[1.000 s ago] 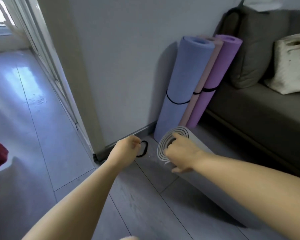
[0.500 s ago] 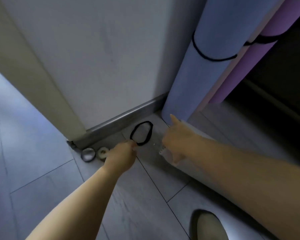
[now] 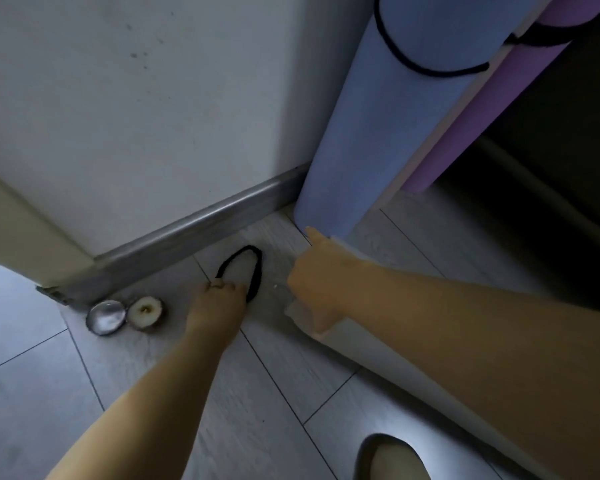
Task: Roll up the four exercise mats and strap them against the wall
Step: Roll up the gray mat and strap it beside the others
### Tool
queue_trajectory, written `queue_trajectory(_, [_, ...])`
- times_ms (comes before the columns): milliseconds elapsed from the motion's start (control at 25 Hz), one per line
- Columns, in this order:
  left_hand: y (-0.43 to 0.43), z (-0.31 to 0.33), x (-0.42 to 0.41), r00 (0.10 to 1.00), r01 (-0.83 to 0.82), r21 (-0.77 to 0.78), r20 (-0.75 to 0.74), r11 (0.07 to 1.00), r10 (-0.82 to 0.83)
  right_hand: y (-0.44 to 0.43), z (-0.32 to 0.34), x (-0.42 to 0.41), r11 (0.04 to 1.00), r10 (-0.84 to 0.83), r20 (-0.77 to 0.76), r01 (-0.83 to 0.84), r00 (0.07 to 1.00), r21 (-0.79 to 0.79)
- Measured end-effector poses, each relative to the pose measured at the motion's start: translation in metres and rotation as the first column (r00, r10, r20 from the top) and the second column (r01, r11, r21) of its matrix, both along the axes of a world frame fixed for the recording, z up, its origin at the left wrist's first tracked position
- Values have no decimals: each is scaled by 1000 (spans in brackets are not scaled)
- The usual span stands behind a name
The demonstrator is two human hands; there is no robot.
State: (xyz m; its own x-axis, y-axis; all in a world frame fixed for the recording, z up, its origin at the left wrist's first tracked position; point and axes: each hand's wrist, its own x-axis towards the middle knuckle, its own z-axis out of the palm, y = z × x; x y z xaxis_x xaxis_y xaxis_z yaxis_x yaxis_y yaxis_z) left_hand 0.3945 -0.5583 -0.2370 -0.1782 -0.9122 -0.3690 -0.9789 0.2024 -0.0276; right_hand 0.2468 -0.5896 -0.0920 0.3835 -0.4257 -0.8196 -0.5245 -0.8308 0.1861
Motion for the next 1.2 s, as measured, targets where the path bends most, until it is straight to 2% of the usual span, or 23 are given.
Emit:
queue_trajectory(80, [9, 5, -1, 965, -162, 90, -194, 983, 176, 6, 10, 0, 995, 66, -26, -68, 997, -70])
queue_trajectory(120, [14, 18, -2, 883, -273, 168, -346, 947, 316, 11, 18, 1, 988, 95, -38, -99, 995, -120])
queue_trajectory(160, [18, 32, -4, 762, -351, 257, -481, 900, 434, 15, 25, 0, 982, 106, -46, -111, 993, -152])
queue_trajectory(240, [28, 77, -12, 465, -396, 422, -674, 816, 574, 26, 49, -7, 978, 83, -40, -89, 996, -189])
queue_trajectory(280, [33, 105, -17, 331, -374, 463, -742, 803, 582, 31, 64, -12, 974, 70, -12, -71, 997, -216])
queue_trajectory(320, [40, 134, -20, 241, -342, 459, -801, 820, 548, 37, 82, -19, 966, 65, 29, -55, 997, -251])
queue_trajectory(360, [47, 163, -23, 188, -306, 423, -851, 853, 490, 44, 102, -27, 955, 61, 67, -39, 996, -293])
queue_trajectory(440, [60, 224, -30, 137, -230, 307, -929, 923, 343, 62, 155, -49, 927, 20, 155, 40, 988, -373])
queue_trajectory(520, [71, 279, -35, 139, -167, 174, -970, 970, 198, 80, 212, -65, 889, -17, 223, 117, 975, -442])
queue_trajectory(640, [90, 365, -50, 176, -44, -71, -982, 996, -63, 118, 304, -80, 776, -36, 375, 262, 926, -573])
queue_trajectory(760, [107, 433, -64, 171, 42, -362, -916, 931, -364, 156, 365, -86, 657, 12, 566, 420, 824, -626])
queue_trajectory(840, [116, 463, -65, 172, 68, -508, -842, 858, -512, 176, 384, -88, 619, 64, 709, 529, 702, -580])
queue_trajectory(880, [119, 474, -64, 201, 102, -560, -798, 822, -568, 186, 387, -88, 603, 93, 758, 569, 645, -558])
queue_trajectory(1040, [125, 483, -62, 336, 278, -600, -671, 750, -661, 199, 374, -86, 537, 201, 827, 647, 525, -541])
queue_trajectory(1120, [128, 482, -71, 411, 286, -595, -632, 751, -657, 202, 373, -91, 538, 282, 857, 668, 432, -514])
queue_trajectory(1200, [132, 487, -83, 497, 270, -606, -578, 748, -647, 207, 375, -102, 551, 324, 868, 670, 378, -497])
